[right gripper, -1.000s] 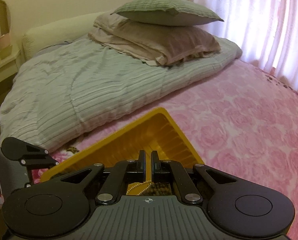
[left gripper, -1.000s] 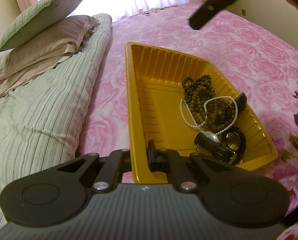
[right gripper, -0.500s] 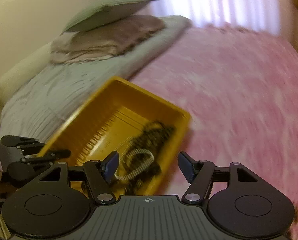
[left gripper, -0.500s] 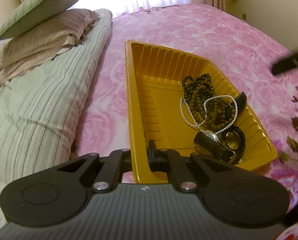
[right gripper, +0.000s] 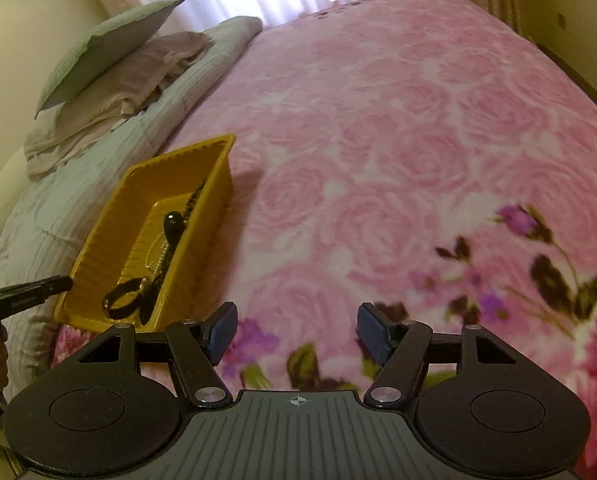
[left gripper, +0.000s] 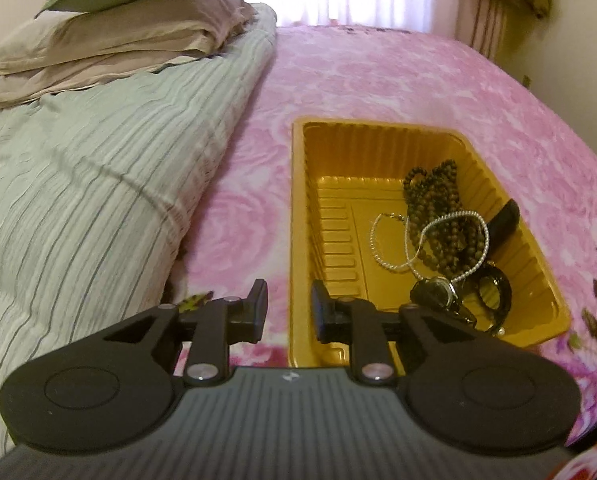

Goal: Organize jewelry

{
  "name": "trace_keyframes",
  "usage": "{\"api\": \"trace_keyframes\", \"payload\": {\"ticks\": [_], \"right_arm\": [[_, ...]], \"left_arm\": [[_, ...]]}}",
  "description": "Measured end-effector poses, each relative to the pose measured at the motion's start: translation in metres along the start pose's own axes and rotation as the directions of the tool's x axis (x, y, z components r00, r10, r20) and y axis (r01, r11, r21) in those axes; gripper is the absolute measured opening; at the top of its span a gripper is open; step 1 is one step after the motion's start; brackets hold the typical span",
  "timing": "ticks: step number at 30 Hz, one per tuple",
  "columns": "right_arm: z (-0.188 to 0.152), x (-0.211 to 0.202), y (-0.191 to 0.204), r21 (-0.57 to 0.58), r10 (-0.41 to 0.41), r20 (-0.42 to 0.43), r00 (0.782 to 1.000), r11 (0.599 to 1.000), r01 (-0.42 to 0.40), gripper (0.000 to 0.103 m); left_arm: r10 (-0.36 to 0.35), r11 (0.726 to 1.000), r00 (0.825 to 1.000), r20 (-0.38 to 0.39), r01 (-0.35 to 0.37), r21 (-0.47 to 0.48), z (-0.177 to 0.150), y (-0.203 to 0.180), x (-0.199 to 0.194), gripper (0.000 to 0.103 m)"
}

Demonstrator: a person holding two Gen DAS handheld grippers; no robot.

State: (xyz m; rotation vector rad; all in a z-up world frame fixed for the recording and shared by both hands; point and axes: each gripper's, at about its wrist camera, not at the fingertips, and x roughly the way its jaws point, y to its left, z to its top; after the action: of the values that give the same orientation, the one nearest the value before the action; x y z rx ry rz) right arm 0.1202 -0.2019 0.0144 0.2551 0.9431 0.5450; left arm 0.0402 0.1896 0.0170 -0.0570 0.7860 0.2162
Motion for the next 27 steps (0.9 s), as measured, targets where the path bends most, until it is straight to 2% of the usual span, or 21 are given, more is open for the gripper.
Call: {"api": "trace_keyframes", "payload": {"ticks": [5,7,9,10,11,12,13,15,20,27], "right_arm": [[-0.015,-0.003,0.004,0.01,0.013,-0.003,1.0,1.0,-0.013,0.067],[-0.02,-0.003,0.008,0.002,0.007,-0.004,1.0,1.0,-0.007,0.068],[-0.026,-0.004,0.011,-0.015,-0.012,0.002,1.0,1.0,0.012,0.07],[-0.029,-0.004,0.013,-0.026,-0.026,0.007,1.0,0.999,0.026,0.07],[-0.033,-0.004,0.015,-0.037,-0.039,0.011,0.999,0.999,0.04,0.071],[-0.036,-0.005,0.017,-0.043,-0.047,0.013,0.999,0.998,0.047,0.071],[-0.04,-0.006,0.017,-0.046,-0.05,0.015,0.999,0.998,0.051,0.071],[-0.047,-0.006,0.018,-0.045,-0.056,0.014,0.998,0.997,0.056,0.071],[-0.057,-0.009,0.022,-0.058,-0.093,0.018,0.995,0.994,0.094,0.071],[-0.067,-0.011,0.024,-0.112,-0.139,0.011,0.99,0.984,0.14,0.071]], "left_arm": [[0.0,1.0,0.999,0.045,0.001,-0.018,-0.003,-0.005,-0.019,0.021],[-0.004,1.0,0.998,0.065,0.005,-0.017,-0.005,-0.012,-0.029,0.029],[-0.021,1.0,0.997,0.076,0.023,-0.015,-0.008,-0.02,-0.036,0.043],[-0.032,0.999,0.996,0.08,0.033,-0.015,-0.01,-0.025,-0.038,0.046],[-0.045,0.999,0.996,0.083,0.046,-0.011,-0.012,-0.03,-0.041,0.053],[-0.059,0.998,0.995,0.085,0.06,-0.006,-0.015,-0.036,-0.043,0.065],[-0.069,0.998,0.994,0.09,0.07,-0.003,-0.018,-0.041,-0.045,0.072],[-0.095,0.995,0.991,0.097,0.094,0.011,-0.027,-0.052,-0.046,0.092],[-0.138,0.99,0.988,0.071,0.138,0.008,-0.045,-0.076,-0.043,0.1],[-0.19,0.981,0.98,0.051,0.192,-0.03,-0.056,-0.103,-0.045,0.102]]}}
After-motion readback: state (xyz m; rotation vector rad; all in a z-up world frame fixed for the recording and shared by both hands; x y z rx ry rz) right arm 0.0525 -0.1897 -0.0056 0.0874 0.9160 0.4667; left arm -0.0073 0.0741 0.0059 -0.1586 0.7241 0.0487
